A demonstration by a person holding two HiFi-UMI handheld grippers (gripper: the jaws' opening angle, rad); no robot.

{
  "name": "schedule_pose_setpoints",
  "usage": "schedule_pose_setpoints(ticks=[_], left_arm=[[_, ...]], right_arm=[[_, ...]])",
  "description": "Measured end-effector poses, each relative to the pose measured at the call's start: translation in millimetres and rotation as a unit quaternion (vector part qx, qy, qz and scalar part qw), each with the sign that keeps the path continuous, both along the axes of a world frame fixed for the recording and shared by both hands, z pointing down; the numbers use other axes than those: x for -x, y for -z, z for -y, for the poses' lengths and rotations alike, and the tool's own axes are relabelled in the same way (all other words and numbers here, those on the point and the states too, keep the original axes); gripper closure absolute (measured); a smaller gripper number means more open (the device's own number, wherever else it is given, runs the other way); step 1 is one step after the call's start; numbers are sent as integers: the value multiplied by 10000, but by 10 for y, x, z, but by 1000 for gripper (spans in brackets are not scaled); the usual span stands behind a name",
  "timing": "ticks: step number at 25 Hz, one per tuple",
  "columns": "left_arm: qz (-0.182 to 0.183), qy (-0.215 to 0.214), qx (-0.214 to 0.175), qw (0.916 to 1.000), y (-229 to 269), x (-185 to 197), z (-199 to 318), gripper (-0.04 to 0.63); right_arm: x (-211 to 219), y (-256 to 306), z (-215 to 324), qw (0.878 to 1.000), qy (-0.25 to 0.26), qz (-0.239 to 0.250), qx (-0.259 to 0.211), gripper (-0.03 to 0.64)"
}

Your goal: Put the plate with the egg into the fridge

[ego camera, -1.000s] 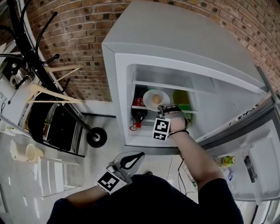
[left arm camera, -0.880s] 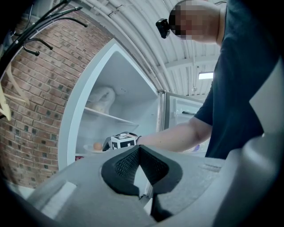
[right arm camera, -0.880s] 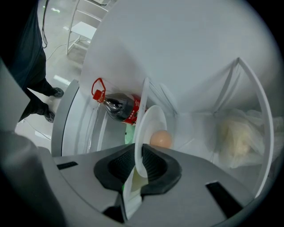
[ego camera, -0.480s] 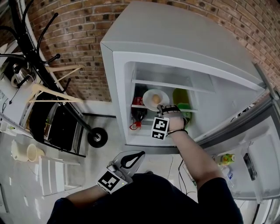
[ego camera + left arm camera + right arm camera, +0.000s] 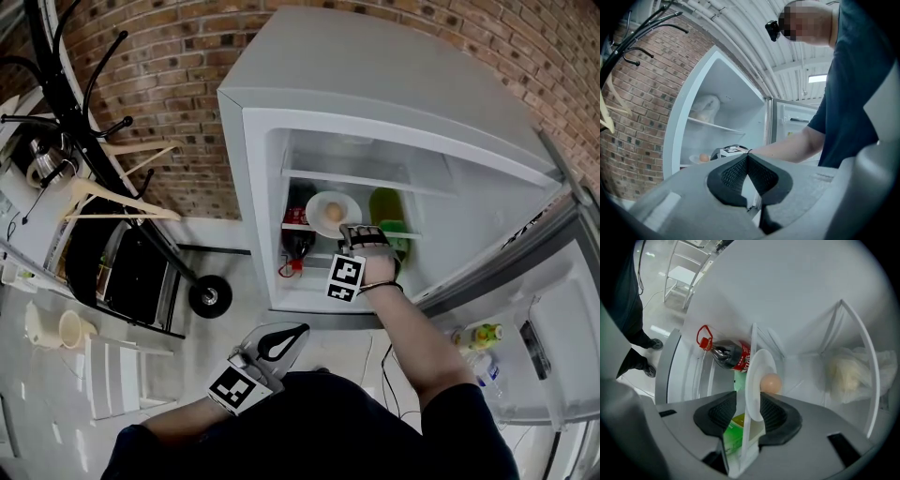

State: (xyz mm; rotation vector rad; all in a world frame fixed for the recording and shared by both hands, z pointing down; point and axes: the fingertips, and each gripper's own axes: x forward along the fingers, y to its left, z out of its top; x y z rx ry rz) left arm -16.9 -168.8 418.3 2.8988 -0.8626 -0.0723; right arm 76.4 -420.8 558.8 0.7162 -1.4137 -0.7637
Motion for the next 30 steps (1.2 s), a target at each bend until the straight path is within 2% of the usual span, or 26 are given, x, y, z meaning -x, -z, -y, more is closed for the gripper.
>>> schedule_pose_setpoints(ticks=[5, 8, 13, 17, 19, 20, 23, 24, 27, 28, 29, 30], left_arm=[[-15, -16, -34, 10000, 17, -1, -3, 597], [-8, -44, -53, 10000, 16, -5, 14, 597], [14, -138, -46, 9999, 4, -48, 28, 597], [75, -230, -51, 9997, 11, -82, 38, 597], [103, -276, -38, 9996, 13, -97, 38, 597], [111, -299, -53, 9995, 14, -108, 38, 597], [132, -350, -81, 9993, 16, -134, 37, 597], [140, -355, -58, 9993, 15, -138, 36, 597], [164, -386, -60, 9991, 16, -158, 31, 597], [172, -399, -68, 9990, 17, -166, 29, 597], [181, -412, -72, 9990, 17, -173, 27, 597], [193, -426, -73, 9989, 15, -178, 26, 597]], right_arm=[[-40, 73, -273, 9991, -140, 394, -62, 457], [-41, 156, -485, 9962, -221, 838, -105, 457], [53, 313, -942, 9785, -372, 2024, -106, 459], [228, 435, -1285, 9687, -137, 2476, -139, 459], [300, 537, -1418, 9549, -151, 2966, 7, 463], [328, 594, -1479, 9427, -201, 3326, 156, 468], [400, 752, -1651, 8965, -349, 4365, 678, 505], [423, 792, -1703, 8878, -342, 4524, 767, 519], [501, 877, -1860, 8828, -170, 4625, 800, 554], [528, 901, -1913, 8774, -125, 4720, 847, 562], [554, 928, -1966, 8665, -111, 4900, 948, 569], [575, 956, -2017, 8501, -129, 5149, 1093, 576]])
